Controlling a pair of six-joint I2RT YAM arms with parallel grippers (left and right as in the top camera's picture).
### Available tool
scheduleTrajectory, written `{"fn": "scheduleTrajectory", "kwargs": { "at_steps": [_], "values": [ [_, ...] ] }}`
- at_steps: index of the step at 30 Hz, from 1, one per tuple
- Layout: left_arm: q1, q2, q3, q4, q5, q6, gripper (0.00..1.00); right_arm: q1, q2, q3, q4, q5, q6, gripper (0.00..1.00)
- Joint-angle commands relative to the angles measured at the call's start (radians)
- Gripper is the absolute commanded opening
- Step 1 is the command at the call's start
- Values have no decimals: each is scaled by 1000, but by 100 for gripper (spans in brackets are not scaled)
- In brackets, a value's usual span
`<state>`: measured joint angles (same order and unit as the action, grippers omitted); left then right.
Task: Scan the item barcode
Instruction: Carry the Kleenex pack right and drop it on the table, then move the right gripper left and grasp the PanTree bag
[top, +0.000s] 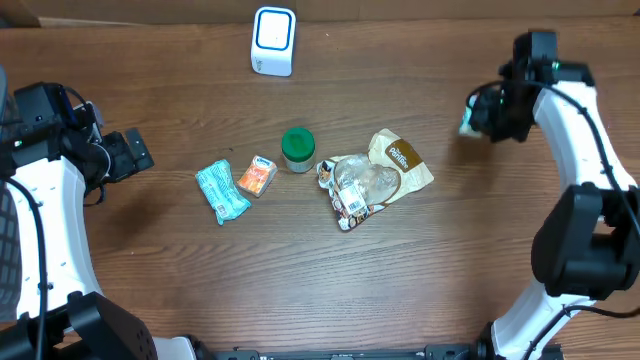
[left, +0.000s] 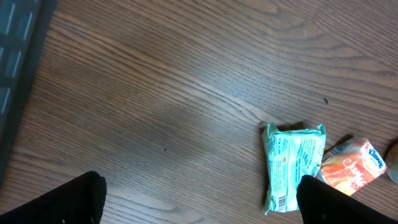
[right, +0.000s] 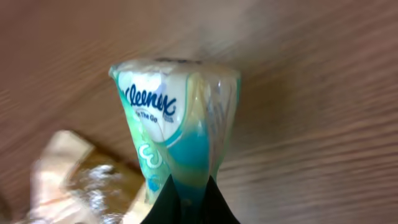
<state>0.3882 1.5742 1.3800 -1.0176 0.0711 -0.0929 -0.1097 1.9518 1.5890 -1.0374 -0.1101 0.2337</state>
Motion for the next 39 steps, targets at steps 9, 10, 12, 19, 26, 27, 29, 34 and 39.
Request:
{"fn": "scheduleTrajectory", "kwargs": {
  "at_steps": [9,10,12,19,26,27,29,34,39],
  "values": [
    [4,3,16,0,-3,26,100,-11,-14,-224,192,-25,6,53],
    [4,3,16,0,-3,27,100,-13,-14,-220,189,-21,5,62],
    [4,3,16,0,-3,26,100,-26,-14,-192,166,-35,6,73],
    [4,3,16,1,-3,26,100,3,-14,5,-69,-184,-118,84],
    [4,3,16,0,-3,26,100,146,-14,43,29,-177,-188,79],
    [4,3,16,0,-3,27,100,176,-14,43,76,-153,-187,78],
    [4,3,16,0,-3,27,100,240,-11,40,181,-95,-187,77],
    [4,3,16,0,-3,27,100,346,16,40,352,-37,-187,71],
    [4,3,16,0,-3,26,100,392,86,40,484,-40,-166,66]
  ]
}}
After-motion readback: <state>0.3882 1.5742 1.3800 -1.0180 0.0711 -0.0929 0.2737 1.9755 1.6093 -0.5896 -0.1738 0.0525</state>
